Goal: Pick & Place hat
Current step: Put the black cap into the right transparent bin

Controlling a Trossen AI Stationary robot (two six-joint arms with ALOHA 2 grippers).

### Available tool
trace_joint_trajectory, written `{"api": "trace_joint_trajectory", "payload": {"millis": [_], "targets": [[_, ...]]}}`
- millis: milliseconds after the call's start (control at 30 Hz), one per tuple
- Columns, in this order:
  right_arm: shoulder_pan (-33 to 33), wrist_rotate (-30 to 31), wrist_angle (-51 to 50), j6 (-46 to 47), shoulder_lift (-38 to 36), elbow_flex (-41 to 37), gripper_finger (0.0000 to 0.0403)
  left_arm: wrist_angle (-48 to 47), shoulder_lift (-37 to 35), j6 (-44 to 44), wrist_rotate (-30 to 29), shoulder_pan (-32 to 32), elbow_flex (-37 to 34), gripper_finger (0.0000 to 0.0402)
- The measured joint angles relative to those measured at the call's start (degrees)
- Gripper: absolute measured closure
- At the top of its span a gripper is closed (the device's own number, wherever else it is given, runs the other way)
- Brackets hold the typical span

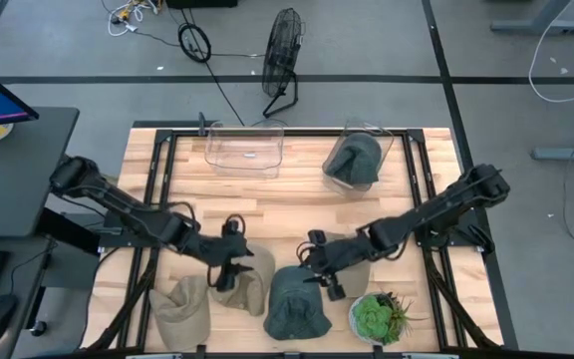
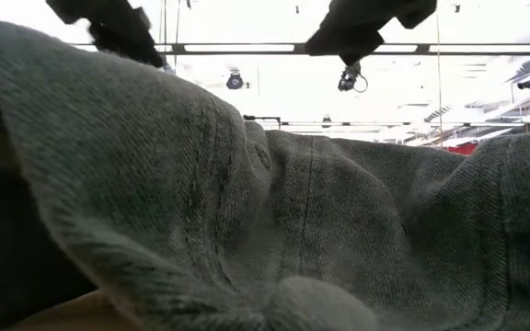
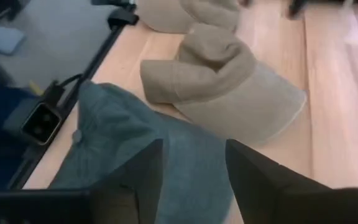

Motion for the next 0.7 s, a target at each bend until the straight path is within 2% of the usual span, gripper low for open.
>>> {"api": "trace_joint_trajectory", "payload": {"millis": [267, 433, 533, 700], "targets": [[2.05, 1.71, 9.02, 8.34, 7.84, 0.00, 0.0224, 8.47, 6.49, -2.66, -5.71, -4.33, -0.11, 0.0220], [3.55, -0.66, 12.08, 11.42, 12.02, 0.02, 0.0224, 16.40, 10.68, -2.61, -5.84, -4.97, -0.02, 0.0220], [4.54, -0.85, 16.39, 12.58, 14.71, 0.12, 0.0224, 17.06, 12.12, -2.63, -5.89, -4.95, -0.04, 0.0220], [5.56, 0.58, 17.00, 12.66, 16.93, 0.10, 0.0224, 17.81, 13.64, -4.15, -5.93, -4.95, -0.14, 0.0220]]}}
